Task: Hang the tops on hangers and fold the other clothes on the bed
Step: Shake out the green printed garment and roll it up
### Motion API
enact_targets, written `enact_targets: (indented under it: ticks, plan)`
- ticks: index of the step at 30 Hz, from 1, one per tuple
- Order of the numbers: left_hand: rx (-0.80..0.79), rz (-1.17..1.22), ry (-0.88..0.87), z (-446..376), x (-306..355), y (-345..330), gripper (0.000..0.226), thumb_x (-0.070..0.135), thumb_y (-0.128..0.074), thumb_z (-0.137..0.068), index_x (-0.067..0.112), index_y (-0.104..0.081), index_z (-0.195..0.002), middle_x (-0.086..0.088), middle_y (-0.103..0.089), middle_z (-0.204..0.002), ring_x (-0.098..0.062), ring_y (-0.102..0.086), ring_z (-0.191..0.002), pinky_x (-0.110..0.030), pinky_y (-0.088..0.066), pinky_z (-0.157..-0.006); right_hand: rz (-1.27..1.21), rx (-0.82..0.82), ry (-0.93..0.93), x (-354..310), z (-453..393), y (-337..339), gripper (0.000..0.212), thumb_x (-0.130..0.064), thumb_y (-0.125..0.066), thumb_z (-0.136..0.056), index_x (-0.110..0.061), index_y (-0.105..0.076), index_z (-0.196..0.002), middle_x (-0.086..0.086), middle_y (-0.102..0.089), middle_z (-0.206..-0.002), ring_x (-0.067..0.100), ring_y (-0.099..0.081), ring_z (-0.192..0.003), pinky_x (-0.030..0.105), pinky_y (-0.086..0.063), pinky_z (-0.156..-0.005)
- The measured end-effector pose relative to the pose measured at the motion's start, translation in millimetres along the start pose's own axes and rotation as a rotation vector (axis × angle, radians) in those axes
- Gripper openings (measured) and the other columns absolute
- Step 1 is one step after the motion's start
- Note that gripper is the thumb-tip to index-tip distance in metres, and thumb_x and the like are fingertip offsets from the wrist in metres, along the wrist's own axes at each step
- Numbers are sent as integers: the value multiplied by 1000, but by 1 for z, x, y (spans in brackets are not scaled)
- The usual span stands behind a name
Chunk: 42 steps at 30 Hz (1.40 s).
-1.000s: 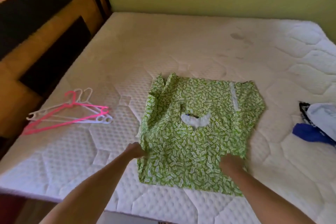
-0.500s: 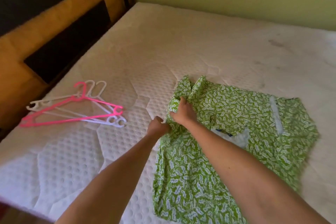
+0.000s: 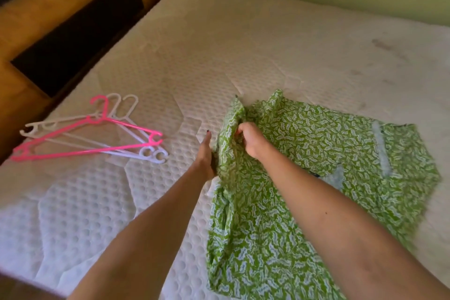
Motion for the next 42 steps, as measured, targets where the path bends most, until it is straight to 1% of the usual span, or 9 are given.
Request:
enact_targets:
  ticks: [6, 9, 12, 17, 22, 26, 31, 38, 42]
  plan:
    - [413, -586, -652, 15, 5, -20, 41, -7, -44, -84, 2, -54, -124, -10, -64, -108, -18, -62, -77, -21, -52, -59, 179, 333, 23, 30, 24, 21, 51, -41, -45, -94, -8, -41, -133, 9, -49, -133, 30, -51, -117, 37, -43, -94]
    - [222, -1487, -987, 29, -30, -53, 42, -6, -49, -82, 8, -58, -121, -12, -45, -142, -31, -52, -119, -40, -46, -92, -277, 123, -143, 43, 25, 38, 84, -76, -28, -81, -15, -44, -137, 9, -46, -140, 31, -48, -123, 48, -37, -106]
    - [-99, -1937, -1054, 33, -64, -75, 49, 1, -44, -88, 16, -48, -135, -8, -34, -150, -27, -32, -136, -41, -29, -108, -427, 428, 59, 36, 40, 94, 78, -71, -39, -83, -9, -46, -129, 16, -55, -124, 34, -52, -115, 48, -39, -102]
    - [-299, -2265, -827, 24, -110, -67, 59, 8, -39, -94, 27, -24, -147, -3, -5, -158, -21, -4, -146, -41, -5, -117, 532, 273, 131, 77, 56, 133, 90, -60, -66, -73, -16, -29, -141, 5, -48, -135, 25, -52, -118, 43, -45, -97]
    - [-299, -2220, -788, 12, -127, -54, 61, 12, -39, -94, 27, -18, -149, 2, -15, -157, -18, -14, -145, -38, -13, -117, 1185, 154, 301, 106, 50, 136, 39, -29, -61, -88, -19, -54, -124, 3, -55, -128, 22, -55, -111, 35, -47, -90]
    - [-129, -2092, -774, 12, -126, -58, 66, 7, -39, -93, 31, -13, -149, 1, -25, -155, -24, -45, -129, -37, -42, -103, 274, 398, 242, 107, 61, 161, 23, -13, -51, -94, -7, -55, -116, 4, -60, -111, 15, -57, -83, 25, -50, -68]
    - [-52, -2070, -745, 17, -129, -73, 58, 5, -32, -98, 31, -19, -148, -6, -43, -145, -26, -64, -103, -34, -54, -83, -950, 563, -207, 172, 109, 182, 44, -35, -33, -101, -6, -40, -134, 20, -45, -134, 38, -53, -110, 41, -51, -78]
    - [-16, -2216, -762, 28, -136, -64, 63, 0, -29, -96, 26, -11, -150, -3, -17, -157, -24, -23, -142, -39, -20, -115, -702, 740, -253, 203, 135, 198, 48, -44, -46, -95, 0, -49, -114, 10, -56, -77, 19, -52, -51, 24, -44, -38]
    - [-13, -2262, -770, 29, -134, -49, 67, -2, -28, -94, 25, -4, -150, -5, -6, -158, -24, -10, -146, -38, -8, -118, -577, 830, -243, 186, 122, 223, 70, -65, -60, -76, -10, -45, -116, 11, -51, -101, 21, -61, -73, 30, -57, -52]
Point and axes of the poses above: each hand's wrist, its own z-axis away from the middle knuckle, its own y-axis out of the back of the hand, x = y × z, the point moved 2 cm from there along -z, towards the middle knuckle
